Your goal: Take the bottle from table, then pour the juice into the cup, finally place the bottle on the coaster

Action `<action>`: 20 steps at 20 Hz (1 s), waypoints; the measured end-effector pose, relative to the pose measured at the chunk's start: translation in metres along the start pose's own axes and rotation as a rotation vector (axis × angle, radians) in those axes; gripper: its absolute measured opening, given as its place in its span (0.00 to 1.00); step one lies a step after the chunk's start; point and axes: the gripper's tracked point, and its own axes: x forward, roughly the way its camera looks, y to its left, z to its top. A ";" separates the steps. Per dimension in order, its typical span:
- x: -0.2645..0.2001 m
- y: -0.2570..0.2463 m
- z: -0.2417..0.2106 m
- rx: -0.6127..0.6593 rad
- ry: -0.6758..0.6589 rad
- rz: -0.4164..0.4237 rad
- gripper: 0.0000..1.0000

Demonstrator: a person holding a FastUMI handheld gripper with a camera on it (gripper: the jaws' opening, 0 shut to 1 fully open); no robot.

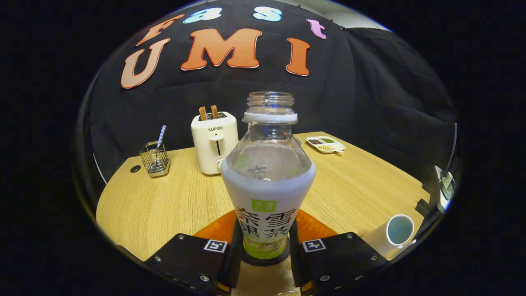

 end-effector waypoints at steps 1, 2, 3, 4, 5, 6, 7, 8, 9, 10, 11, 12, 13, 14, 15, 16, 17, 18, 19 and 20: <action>0.001 0.000 -0.003 -0.012 0.007 -0.005 0.51; 0.002 -0.001 -0.006 -0.019 0.012 -0.007 0.54; 0.002 -0.001 -0.006 -0.015 0.009 -0.004 0.55; 0.001 0.000 -0.006 -0.005 0.003 0.003 0.56; 0.001 0.001 -0.006 0.005 0.001 0.008 0.57; 0.000 -0.001 -0.006 0.010 -0.004 0.009 0.59; -0.001 -0.002 -0.007 0.013 -0.003 0.010 0.60; -0.001 -0.001 -0.007 0.016 -0.007 0.011 0.62; -0.001 -0.001 -0.007 0.017 -0.009 0.010 0.62; -0.001 -0.001 -0.007 0.018 -0.013 0.013 0.64; -0.002 0.001 -0.008 0.019 -0.011 0.022 0.64; -0.002 0.003 -0.011 0.019 -0.008 0.029 0.65; -0.002 0.003 -0.015 0.009 0.002 0.026 0.66; -0.002 0.003 -0.019 -0.002 0.005 0.024 0.67; -0.003 0.002 -0.020 -0.009 0.003 0.025 0.68; -0.005 0.003 -0.020 -0.012 -0.002 0.030 0.76; -0.007 0.004 -0.021 -0.009 -0.008 0.041 0.80; -0.011 0.005 -0.022 -0.004 -0.008 0.052 0.88; -0.012 0.003 -0.022 0.001 -0.015 0.055 0.90; -0.017 0.003 -0.020 0.008 -0.025 0.067 0.91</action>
